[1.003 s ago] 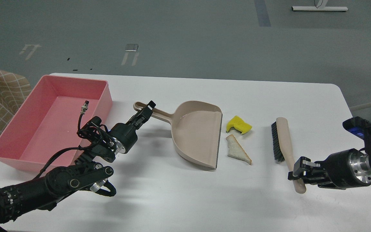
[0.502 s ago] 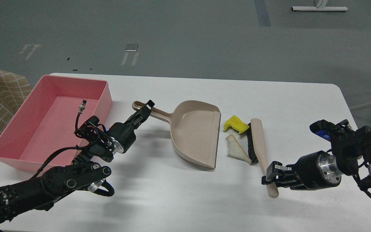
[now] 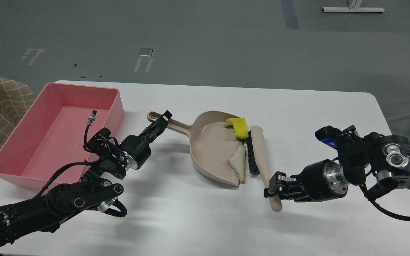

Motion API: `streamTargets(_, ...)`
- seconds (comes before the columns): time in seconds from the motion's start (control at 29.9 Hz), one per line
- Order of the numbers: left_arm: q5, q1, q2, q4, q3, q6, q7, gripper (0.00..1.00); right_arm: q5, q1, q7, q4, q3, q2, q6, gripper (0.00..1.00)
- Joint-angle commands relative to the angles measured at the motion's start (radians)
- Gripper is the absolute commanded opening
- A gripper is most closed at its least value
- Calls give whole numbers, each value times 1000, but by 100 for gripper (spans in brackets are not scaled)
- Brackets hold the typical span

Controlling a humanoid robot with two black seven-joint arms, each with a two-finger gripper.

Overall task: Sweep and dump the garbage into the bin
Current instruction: 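Sweep the sponge and paper into the dustpan with the brush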

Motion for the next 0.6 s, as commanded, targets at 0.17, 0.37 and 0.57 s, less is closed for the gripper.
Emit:
streamTargets(0.17,-2,-1,-1,-1,-1,0,0,0,0,2,0,-43,27,85,0,0)
streamTargets(0.37,-3,-1,-4,-1,-2,0,0,0,0,2,0,-46,68,144,0,0)
streamTargets(0.57,-5,-2,-8,-1,-4,0,0,0,8,5,0,-33,106,154,0,0)
